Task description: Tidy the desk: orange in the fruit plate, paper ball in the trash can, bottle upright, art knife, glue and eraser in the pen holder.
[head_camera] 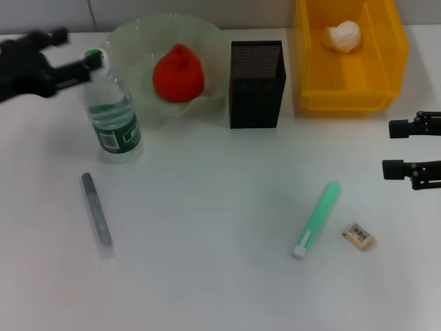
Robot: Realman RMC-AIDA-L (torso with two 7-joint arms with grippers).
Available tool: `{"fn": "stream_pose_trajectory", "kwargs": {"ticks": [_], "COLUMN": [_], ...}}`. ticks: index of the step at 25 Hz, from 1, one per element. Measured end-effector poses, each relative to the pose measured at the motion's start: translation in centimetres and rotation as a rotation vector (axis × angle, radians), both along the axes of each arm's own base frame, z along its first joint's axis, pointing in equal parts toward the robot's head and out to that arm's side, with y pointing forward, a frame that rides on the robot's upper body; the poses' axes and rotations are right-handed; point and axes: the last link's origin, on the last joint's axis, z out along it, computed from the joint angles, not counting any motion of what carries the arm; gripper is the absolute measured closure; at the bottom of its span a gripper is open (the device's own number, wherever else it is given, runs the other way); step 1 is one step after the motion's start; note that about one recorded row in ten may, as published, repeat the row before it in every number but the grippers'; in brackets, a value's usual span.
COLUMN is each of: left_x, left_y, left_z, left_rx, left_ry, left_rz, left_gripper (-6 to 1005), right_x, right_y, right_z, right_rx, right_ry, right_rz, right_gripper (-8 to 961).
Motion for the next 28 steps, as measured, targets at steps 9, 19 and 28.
{"fn": "stream_pose_trajectory", "kwargs": {"ticks": [9, 19, 28], "left_x": [-0.7, -4.6, -5.7], "left_y": [-5.2, -10.2, -13.0], "left_z": [4.3, 2.8, 1.6], "left_rx": [0.057, 0.017, -0.043], "left_ry": [-0.059, -0.124, -0.184], "left_rz": [-0.098, -0.127, -0.123], "left_gripper": [184, 184, 184], "right_x": [-3.5, -13.0, -15.5], "right_y": [0.9, 2.3, 2.3], "right_z": [-0.2, -3.5, -10.8], "right_rx": [-0.075, -0.183, -0.352], "right_ry": [-0.156, -0.693, -1.09], "right_rz": [0.068, 0.358, 0.646], "right_gripper": [216, 218, 221]}}
